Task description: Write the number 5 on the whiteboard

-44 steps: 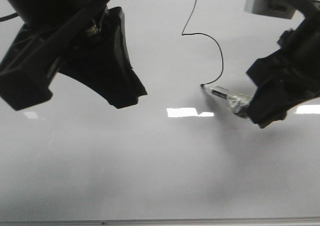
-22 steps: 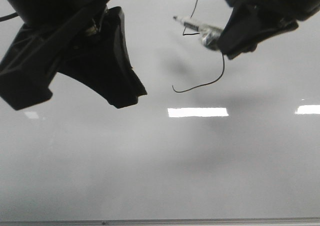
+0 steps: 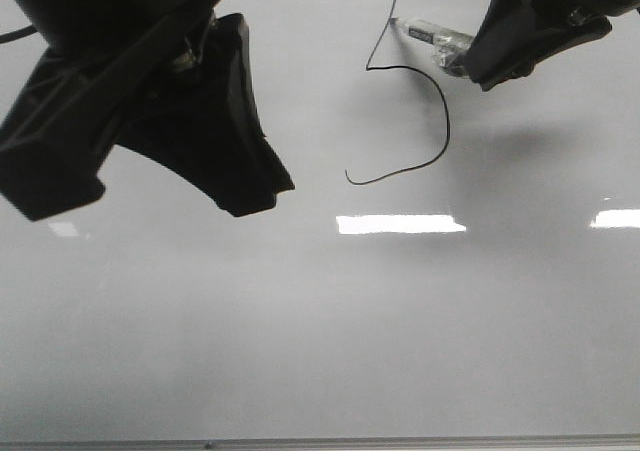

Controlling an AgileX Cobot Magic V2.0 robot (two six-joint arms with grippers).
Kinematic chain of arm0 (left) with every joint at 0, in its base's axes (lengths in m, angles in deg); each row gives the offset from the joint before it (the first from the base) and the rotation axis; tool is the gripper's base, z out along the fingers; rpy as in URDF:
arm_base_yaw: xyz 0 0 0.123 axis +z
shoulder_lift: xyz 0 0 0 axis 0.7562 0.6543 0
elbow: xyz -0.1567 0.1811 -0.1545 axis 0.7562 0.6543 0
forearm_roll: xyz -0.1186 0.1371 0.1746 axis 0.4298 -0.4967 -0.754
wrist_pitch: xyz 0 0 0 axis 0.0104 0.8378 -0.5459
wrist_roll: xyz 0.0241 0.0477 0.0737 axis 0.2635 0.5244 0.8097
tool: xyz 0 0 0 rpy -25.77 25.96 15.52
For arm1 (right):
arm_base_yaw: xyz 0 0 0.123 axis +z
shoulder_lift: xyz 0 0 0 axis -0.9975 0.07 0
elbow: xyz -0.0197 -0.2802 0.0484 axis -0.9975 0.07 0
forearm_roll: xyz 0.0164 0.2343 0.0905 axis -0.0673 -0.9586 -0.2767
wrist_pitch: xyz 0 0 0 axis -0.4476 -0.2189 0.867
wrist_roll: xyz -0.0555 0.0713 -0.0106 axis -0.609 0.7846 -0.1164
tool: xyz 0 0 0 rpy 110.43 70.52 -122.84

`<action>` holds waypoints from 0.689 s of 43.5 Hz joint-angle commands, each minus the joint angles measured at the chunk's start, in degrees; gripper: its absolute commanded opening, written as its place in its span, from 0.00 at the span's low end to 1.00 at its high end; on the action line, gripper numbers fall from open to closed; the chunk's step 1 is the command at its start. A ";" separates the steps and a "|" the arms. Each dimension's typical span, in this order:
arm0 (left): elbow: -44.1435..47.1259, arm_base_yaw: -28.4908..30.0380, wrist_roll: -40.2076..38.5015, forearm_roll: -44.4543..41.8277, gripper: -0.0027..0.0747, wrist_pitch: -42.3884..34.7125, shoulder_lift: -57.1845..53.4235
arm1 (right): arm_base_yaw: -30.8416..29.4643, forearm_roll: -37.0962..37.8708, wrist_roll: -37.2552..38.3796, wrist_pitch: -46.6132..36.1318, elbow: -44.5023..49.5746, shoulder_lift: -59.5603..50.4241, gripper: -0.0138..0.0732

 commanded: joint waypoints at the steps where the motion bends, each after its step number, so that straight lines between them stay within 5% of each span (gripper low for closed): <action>1: -1.86 -0.38 -0.59 0.76 0.01 -2.27 -2.13 | -0.30 -1.03 -0.20 -3.26 -1.95 -1.25 0.09; 17: -1.86 -0.38 -0.59 0.76 0.01 -2.27 -2.13 | -0.66 -0.99 2.21 -4.61 -1.95 -0.03 0.09; 30: -1.86 -0.38 -0.59 0.76 0.01 -2.27 -2.13 | -7.62 -0.77 4.68 0.05 -1.95 -0.68 0.09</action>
